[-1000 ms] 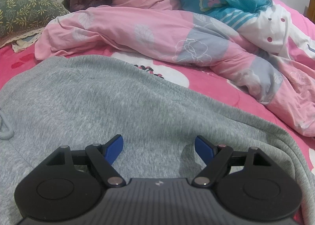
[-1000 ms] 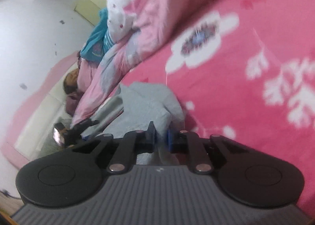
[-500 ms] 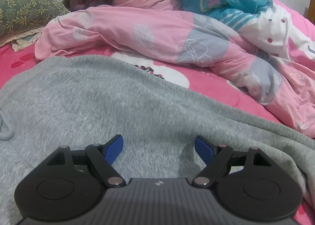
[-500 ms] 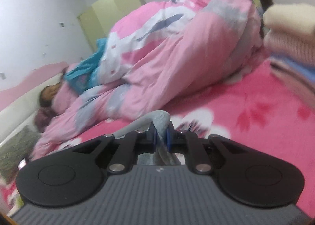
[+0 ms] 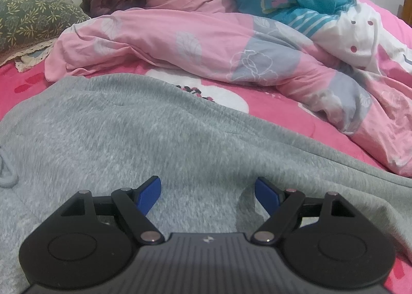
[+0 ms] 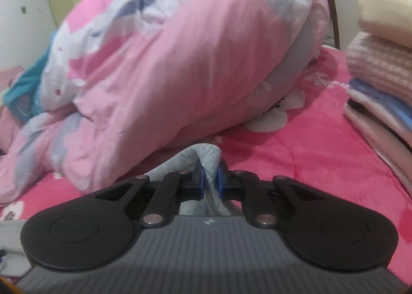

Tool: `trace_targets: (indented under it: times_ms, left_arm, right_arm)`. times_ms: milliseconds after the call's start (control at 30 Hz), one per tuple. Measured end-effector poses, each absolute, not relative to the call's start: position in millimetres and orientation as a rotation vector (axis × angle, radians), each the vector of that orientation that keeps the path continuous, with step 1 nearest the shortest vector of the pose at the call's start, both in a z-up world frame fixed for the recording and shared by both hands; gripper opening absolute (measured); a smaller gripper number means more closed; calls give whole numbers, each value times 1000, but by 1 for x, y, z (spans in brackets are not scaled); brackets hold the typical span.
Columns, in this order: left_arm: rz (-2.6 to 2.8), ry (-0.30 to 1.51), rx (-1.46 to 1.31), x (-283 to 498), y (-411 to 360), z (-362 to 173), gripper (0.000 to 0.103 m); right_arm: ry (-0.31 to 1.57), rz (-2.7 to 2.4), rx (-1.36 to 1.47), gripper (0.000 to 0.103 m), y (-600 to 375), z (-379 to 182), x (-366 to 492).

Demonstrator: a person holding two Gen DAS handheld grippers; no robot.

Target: Fold clothes

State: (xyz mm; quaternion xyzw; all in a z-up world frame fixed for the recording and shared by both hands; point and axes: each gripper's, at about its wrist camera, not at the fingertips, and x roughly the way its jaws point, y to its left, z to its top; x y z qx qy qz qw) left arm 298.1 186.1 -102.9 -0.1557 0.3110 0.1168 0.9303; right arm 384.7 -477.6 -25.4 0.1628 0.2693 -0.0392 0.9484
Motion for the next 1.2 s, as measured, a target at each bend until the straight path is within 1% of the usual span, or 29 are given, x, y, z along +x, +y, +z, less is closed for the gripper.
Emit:
trace_targets:
  times_ms: [133,200,233,267,367,433,500,533,567,633,700,767,800,833,900,933,1000,1100,1167,1200]
  left_arm:
    - [239,638,-314,298,185,-103,82]
    - [239,639,-307,299,184,-103,82]
    - [239,639,-305,299,184,-103,82]
    - [239,639,-304,299,184,-103,82]
    - [237,639,-308,299,184,-103,82]
    - [236,639,-311,298,185,-103,82]
    - [236,638,-319,298,186,-102,82]
    - [236,638,-324,297,186,-102,82]
    - [237,637,-330,297,187,-102,82]
    - [237,635,-342,296,188,-102,82]
    - [237,634,-352,295,189,-102,82]
    - [237,636,-352,295,189,-102,82]
    - [237,638,-350,295,188,-102,82]
    - [237,640,-347,295,188,-102,82]
    - [235,649,-342,295,187,-102,82]
    - [232,652,-344,294,188,-102,82]
    - [224,653,-355,293,190,-102,82]
    - [213,653,-375,292,193,-102,82]
    - [210,653,-385,292,194,-102,82]
    - [211,654,-386,292,194,-102,82]
  right_arm:
    - [603,-127,306,8,-478,-51,422]
    - [639,-167,328,11,-480,-67,433]
    - [657,-193,343,17,-482,-75,436]
    - [667,-221,357,25,-484,-81,437]
    - [634,-292,388,38,-488,-77,426]
    - [517,-342,409,41,-485,-56,406]
    - [319,-271,508,56,-478,-28,377]
    - [269,-191,551,68,-469,-15,371]
    - [255,-110,576,70,-455,-4,370]
    - [298,46,563,70,-411,11,383]
    - [405,235,498,71,-346,15,406]
    - [567,489,397,77,-266,3,434]
    - [652,617,325,77,-220,-9,446]
    - [689,686,236,77,-177,-20,452]
    - [717,772,58,77,-96,-42,460]
    - [725,809,-14,75,-60,-53,465]
    - [750,864,-109,74,0,-73,478]
    - [783,891,-228,66,61,-95,496]
    - [826,887,-285,51,86,-106,501]
    - [834,889,-302,50,91,-109,502]
